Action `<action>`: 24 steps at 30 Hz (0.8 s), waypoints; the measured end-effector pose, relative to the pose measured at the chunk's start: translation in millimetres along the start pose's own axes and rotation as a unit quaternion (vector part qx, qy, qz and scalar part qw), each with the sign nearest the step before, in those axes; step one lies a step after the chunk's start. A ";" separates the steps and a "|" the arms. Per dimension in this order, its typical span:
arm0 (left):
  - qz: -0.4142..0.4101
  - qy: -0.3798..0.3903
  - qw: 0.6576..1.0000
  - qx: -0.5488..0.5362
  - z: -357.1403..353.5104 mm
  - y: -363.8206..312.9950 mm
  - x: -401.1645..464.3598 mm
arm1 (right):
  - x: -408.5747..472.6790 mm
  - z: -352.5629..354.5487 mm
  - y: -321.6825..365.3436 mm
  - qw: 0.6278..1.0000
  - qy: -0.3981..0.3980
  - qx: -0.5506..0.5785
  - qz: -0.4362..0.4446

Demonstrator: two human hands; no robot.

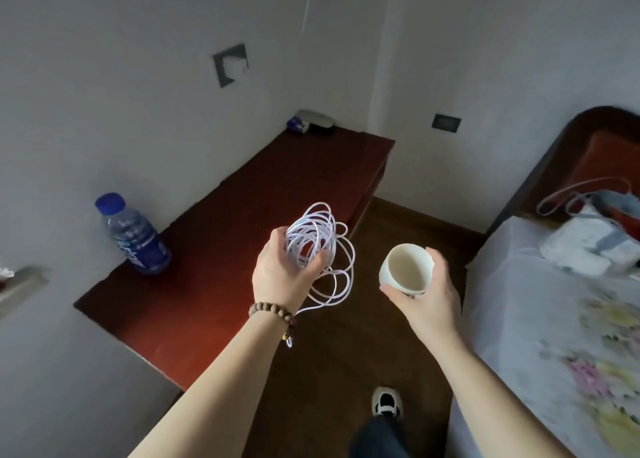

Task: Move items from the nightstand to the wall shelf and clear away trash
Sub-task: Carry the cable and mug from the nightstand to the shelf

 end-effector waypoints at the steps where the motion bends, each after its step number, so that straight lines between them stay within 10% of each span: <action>1: 0.007 -0.010 1.000 -0.002 -7.8 -6.3 16.3 | 24.6 -3.4 -2.7 1.000 0.010 0.002 0.009; 24: 0.210 -0.224 0.939 0.152 13.5 55.0 239.0 | 331.9 -192.8 -8.1 0.925 0.361 0.071 0.092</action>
Point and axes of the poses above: each hand's wrist, its own x-axis towards the middle knuckle, its own z-axis out of the back of the hand, y = z × x, the point moved 4 cm from there along x, towards the middle knuckle, and after that the axes turned 10 degrees about x, right-handed, at the moved point
